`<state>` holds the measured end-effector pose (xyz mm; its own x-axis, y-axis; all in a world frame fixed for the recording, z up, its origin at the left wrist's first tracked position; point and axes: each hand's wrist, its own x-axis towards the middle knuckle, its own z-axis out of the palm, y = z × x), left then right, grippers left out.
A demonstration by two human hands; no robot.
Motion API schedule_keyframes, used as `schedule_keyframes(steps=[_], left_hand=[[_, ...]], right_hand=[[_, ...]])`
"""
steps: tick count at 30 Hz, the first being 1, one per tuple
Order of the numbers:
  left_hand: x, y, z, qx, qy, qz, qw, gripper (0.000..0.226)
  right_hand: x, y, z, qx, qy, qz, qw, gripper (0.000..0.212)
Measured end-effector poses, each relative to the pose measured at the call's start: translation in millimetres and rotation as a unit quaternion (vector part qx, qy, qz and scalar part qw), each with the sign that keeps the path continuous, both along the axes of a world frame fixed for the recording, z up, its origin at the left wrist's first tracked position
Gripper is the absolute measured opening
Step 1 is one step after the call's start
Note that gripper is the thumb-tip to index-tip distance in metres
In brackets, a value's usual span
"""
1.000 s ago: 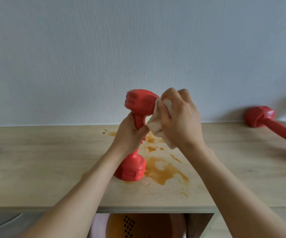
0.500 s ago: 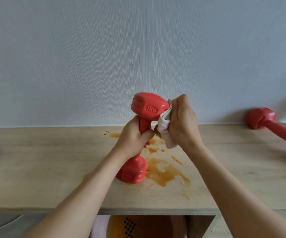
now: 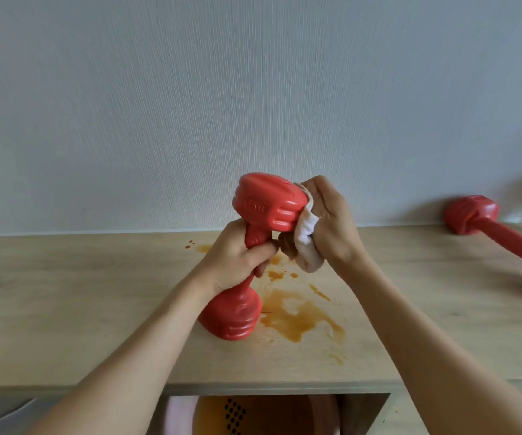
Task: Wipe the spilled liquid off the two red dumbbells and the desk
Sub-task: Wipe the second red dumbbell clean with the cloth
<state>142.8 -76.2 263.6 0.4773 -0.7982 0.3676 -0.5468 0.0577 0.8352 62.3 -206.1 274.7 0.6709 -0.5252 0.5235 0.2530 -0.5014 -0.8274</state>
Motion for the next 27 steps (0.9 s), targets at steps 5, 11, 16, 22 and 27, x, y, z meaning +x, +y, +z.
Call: schedule_keyframes(steps=[5, 11, 16, 22, 27], left_hand=[[8, -2, -8, -0.041, -0.020, 0.095, 0.994, 0.018], [5, -2, -17, -0.050, -0.104, 0.166, 0.979, 0.009], [3, -3, -15, -0.065, -0.112, 0.146, 0.981, 0.012], [1, -7, -18, -0.059, -0.120, 0.138, 0.981, 0.017], [4, -8, -17, -0.066, -0.110, 0.151, 0.980, 0.022]], right_hand=[[-3, -3, 1, 0.030, -0.008, -0.014, 0.999, 0.023], [-8, 7, 2, -0.033, -0.020, -0.069, 0.997, 0.016], [-12, 31, 12, -0.170, -0.042, -0.136, 0.975, 0.017], [-5, 19, 11, -0.069, 0.012, -0.146, 0.987, 0.015], [-8, 29, 13, -0.140, 0.003, -0.155, 0.978, 0.018]])
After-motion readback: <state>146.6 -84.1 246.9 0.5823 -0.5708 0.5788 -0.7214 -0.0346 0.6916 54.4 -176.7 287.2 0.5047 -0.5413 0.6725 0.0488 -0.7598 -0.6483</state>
